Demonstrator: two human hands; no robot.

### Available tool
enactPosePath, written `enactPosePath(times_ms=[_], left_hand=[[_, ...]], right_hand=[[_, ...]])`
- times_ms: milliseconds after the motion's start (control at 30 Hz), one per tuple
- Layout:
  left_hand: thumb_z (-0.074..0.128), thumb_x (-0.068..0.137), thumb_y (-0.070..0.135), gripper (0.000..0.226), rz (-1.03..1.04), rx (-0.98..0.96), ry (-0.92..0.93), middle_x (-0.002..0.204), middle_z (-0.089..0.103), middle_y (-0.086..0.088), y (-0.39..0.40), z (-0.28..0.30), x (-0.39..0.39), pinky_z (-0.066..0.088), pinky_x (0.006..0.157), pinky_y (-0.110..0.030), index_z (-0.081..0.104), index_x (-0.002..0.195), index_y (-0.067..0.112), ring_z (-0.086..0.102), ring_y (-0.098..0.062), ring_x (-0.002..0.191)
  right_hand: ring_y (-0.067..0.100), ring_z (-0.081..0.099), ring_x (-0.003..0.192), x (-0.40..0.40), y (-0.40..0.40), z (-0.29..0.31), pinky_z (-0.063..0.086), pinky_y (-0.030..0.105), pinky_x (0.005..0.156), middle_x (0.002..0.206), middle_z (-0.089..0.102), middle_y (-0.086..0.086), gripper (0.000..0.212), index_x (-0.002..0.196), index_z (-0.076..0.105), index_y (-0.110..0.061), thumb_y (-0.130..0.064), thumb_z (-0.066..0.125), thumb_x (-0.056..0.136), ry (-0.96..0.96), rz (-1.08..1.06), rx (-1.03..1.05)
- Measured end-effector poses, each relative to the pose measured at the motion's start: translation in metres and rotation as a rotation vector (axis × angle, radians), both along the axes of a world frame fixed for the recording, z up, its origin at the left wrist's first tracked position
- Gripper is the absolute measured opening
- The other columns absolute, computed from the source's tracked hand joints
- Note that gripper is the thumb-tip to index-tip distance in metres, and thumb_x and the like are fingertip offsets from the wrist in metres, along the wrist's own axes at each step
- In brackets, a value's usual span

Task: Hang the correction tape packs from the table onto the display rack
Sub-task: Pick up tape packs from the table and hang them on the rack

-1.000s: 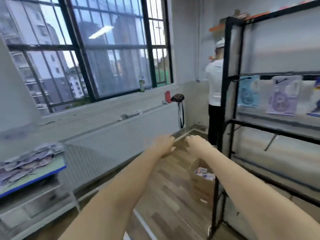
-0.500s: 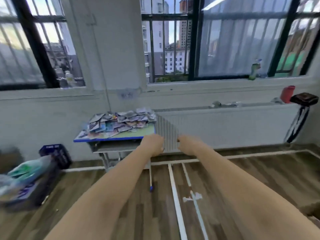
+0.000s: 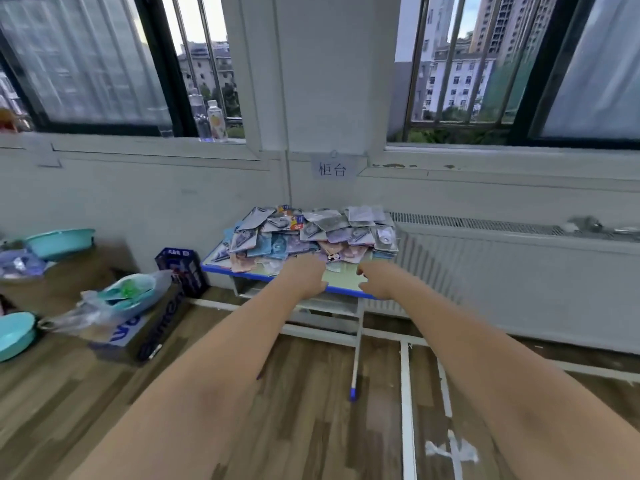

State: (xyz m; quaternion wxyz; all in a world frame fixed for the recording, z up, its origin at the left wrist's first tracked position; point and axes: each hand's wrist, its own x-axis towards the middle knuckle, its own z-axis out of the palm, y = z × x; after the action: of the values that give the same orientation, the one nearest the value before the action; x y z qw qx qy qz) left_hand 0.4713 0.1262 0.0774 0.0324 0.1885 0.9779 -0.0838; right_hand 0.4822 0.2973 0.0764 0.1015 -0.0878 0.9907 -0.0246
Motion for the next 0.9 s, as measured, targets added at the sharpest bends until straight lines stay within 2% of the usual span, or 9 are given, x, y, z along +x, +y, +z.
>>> enactPosePath(times_ms=[300,433,500,600,633,700,733,833,900], left_hand=[[0.044,0.099,0.038,0.044,0.055,0.030,-0.092,0.132,0.052,-0.013,-0.035,-0.038,-0.159,0.044,0.094,-0.043,0.047,0.134,0.011,0.049,-0.031,0.120],[0.044,0.098,0.038,0.042,0.047,0.085,-0.145,0.129,0.054,-0.013,-0.045,-0.053,-0.236,0.046,0.092,-0.040,0.052,0.129,0.010,0.052,-0.031,0.118],[0.044,0.098,0.036,0.039,0.050,0.105,-0.184,0.124,0.057,-0.014,-0.048,-0.061,-0.270,0.047,0.088,-0.039,0.055,0.124,0.008,0.055,-0.031,0.112],[0.046,0.097,0.035,0.037,0.022,0.085,-0.182,0.122,0.058,-0.016,-0.046,-0.069,-0.317,0.047,0.088,-0.038,0.054,0.119,0.006,0.056,-0.032,0.111],[0.047,0.097,0.035,0.038,0.010,0.086,-0.188,0.123,0.058,-0.016,-0.042,-0.072,-0.331,0.047,0.088,-0.039,0.053,0.120,0.006,0.055,-0.033,0.113],[0.047,0.097,0.035,0.037,-0.018,0.111,-0.199,0.121,0.058,-0.016,-0.033,-0.076,-0.355,0.047,0.086,-0.038,0.054,0.119,0.006,0.055,-0.032,0.111],[0.046,0.096,0.034,0.035,-0.026,0.130,-0.200,0.119,0.059,-0.015,-0.028,-0.079,-0.367,0.047,0.084,-0.038,0.055,0.117,0.007,0.056,-0.032,0.109],[0.043,0.095,0.033,0.032,-0.019,0.190,-0.213,0.115,0.060,-0.016,-0.008,-0.090,-0.400,0.050,0.080,-0.038,0.056,0.112,0.009,0.057,-0.032,0.103],[0.042,0.097,0.036,0.038,-0.015,0.196,-0.213,0.116,0.059,-0.016,0.005,-0.095,-0.419,0.046,0.080,-0.037,0.055,0.119,0.008,0.055,-0.032,0.107]], right_hand=[[0.031,0.047,0.124,-0.165,-0.022,-0.045,0.040,0.033,0.096,0.140,0.046,0.015,0.041,0.136,0.042,-0.006,-0.019,0.045,0.097,-0.069,0.023,-0.059],[0.029,0.052,0.116,-0.240,-0.024,-0.060,0.036,0.027,0.078,0.132,0.052,0.016,0.032,0.126,0.049,-0.005,-0.018,0.043,0.097,-0.109,-0.027,-0.090],[0.029,0.053,0.112,-0.271,-0.023,-0.065,0.033,0.025,0.074,0.127,0.054,0.016,0.031,0.125,0.049,-0.005,-0.016,0.044,0.096,-0.123,-0.065,-0.103],[0.028,0.053,0.117,-0.311,-0.017,-0.076,0.045,0.029,0.084,0.133,0.053,0.013,0.037,0.130,0.049,-0.009,-0.016,0.048,0.093,-0.127,-0.119,-0.128],[0.029,0.053,0.118,-0.322,-0.014,-0.080,0.046,0.031,0.087,0.134,0.053,0.013,0.034,0.126,0.051,-0.009,-0.015,0.048,0.093,-0.134,-0.136,-0.120],[0.029,0.055,0.113,-0.342,-0.005,-0.087,0.043,0.029,0.080,0.127,0.056,0.016,0.011,0.098,0.055,-0.008,-0.011,0.047,0.092,-0.145,-0.154,-0.090],[0.029,0.055,0.112,-0.351,0.001,-0.091,0.041,0.030,0.078,0.125,0.057,0.017,0.009,0.092,0.056,-0.008,-0.010,0.047,0.092,-0.143,-0.179,-0.092],[0.030,0.051,0.116,-0.379,0.020,-0.095,0.042,0.031,0.088,0.128,0.053,0.015,0.027,0.119,0.055,-0.001,-0.012,0.044,0.097,-0.092,-0.291,-0.143],[0.032,0.051,0.115,-0.403,0.035,-0.100,0.042,0.034,0.089,0.129,0.051,0.018,0.031,0.124,0.051,0.001,-0.013,0.042,0.097,-0.071,-0.367,-0.189]])
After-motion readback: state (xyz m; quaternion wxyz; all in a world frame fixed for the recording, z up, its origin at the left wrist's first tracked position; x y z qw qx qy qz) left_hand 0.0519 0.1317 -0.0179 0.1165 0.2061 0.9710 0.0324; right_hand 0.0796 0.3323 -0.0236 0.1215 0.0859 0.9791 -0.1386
